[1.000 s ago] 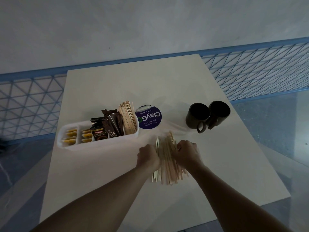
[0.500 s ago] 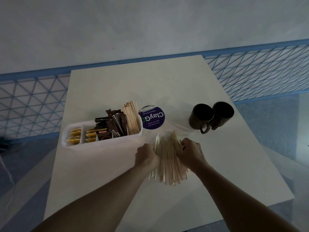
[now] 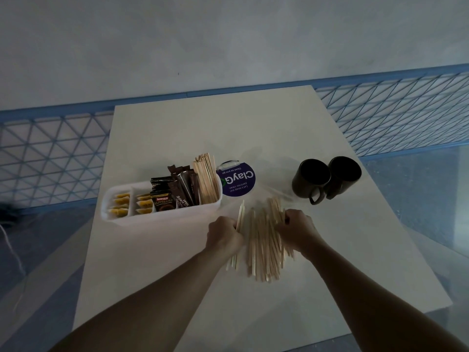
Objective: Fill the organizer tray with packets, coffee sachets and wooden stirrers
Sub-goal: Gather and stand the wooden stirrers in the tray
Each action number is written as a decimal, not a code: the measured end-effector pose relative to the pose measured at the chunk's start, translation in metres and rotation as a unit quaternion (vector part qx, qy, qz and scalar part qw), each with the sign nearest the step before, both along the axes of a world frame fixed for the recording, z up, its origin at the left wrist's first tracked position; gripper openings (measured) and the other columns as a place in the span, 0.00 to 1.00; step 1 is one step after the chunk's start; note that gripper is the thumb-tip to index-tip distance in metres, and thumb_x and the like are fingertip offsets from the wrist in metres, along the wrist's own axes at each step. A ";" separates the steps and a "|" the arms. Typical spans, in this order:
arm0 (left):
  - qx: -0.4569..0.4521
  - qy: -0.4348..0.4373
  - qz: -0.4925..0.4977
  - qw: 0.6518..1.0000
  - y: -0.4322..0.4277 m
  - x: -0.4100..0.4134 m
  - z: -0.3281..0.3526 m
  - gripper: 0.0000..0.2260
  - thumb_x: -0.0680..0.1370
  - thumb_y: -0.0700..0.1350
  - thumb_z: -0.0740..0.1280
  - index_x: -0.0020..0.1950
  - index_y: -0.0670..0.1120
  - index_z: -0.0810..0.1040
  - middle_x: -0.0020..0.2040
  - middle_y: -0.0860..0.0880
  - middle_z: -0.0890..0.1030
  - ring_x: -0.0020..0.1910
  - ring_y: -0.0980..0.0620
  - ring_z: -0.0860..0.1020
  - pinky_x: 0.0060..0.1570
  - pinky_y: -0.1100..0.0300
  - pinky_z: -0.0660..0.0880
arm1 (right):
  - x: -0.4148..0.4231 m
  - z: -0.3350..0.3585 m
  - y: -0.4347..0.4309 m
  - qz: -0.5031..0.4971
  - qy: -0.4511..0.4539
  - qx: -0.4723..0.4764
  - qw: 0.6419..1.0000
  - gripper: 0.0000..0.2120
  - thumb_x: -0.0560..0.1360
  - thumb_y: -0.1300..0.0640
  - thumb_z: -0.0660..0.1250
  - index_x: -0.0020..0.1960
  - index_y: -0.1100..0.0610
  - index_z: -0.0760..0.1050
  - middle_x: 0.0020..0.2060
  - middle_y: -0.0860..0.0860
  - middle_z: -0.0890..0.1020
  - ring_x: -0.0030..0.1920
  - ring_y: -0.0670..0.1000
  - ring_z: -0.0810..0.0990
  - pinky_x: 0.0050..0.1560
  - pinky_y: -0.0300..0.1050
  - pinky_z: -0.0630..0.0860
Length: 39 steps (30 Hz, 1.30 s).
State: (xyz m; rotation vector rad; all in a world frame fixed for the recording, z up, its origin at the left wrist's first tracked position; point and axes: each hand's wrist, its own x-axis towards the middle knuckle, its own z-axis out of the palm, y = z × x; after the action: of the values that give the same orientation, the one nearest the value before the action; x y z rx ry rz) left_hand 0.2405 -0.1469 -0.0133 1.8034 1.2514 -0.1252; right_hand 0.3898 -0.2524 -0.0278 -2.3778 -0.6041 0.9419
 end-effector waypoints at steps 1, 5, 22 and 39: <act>-0.003 -0.004 0.004 1.000 0.000 0.000 0.000 0.10 0.74 0.34 0.66 0.49 0.44 0.84 0.43 0.47 0.83 0.44 0.48 0.81 0.44 0.57 0.80 | 0.001 0.001 0.000 -0.016 0.019 0.008 1.000 0.07 0.74 0.63 0.62 0.39 0.58 0.75 0.30 0.52 0.76 0.28 0.48 0.74 0.24 0.35 0.68; -0.019 -0.017 0.017 1.000 0.001 0.001 0.002 0.09 0.74 0.35 0.66 0.49 0.45 0.84 0.42 0.48 0.82 0.42 0.50 0.80 0.41 0.58 0.79 | 0.005 0.006 0.003 -0.057 0.074 0.036 0.995 0.09 0.76 0.64 0.62 0.40 0.61 0.78 0.29 0.52 0.76 0.28 0.47 0.74 0.27 0.38 0.69; -0.114 -0.197 0.082 0.970 0.037 0.014 0.050 0.10 0.75 0.35 0.70 0.54 0.44 0.83 0.48 0.45 0.85 0.48 0.45 0.84 0.52 0.46 0.81 | -0.012 0.051 0.060 -0.108 0.210 0.183 0.955 0.12 0.80 0.65 0.53 0.52 0.63 0.75 0.39 0.57 0.78 0.35 0.53 0.76 0.39 0.51 0.73; 0.099 -0.319 0.182 0.925 0.101 -0.014 0.070 0.05 0.77 0.42 0.70 0.49 0.49 0.85 0.42 0.53 0.86 0.43 0.53 0.84 0.48 0.46 0.82 | -0.044 0.067 0.153 -0.108 0.151 0.374 0.909 0.12 0.78 0.65 0.63 0.44 0.53 0.82 0.30 0.47 0.80 0.32 0.47 0.78 0.35 0.39 0.77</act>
State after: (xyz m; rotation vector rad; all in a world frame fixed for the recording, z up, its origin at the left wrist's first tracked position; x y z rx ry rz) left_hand 0.2263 -0.0460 0.0562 1.5467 1.1076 0.7650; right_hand 0.3463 -0.0995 0.0388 -1.5394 -0.4556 0.7717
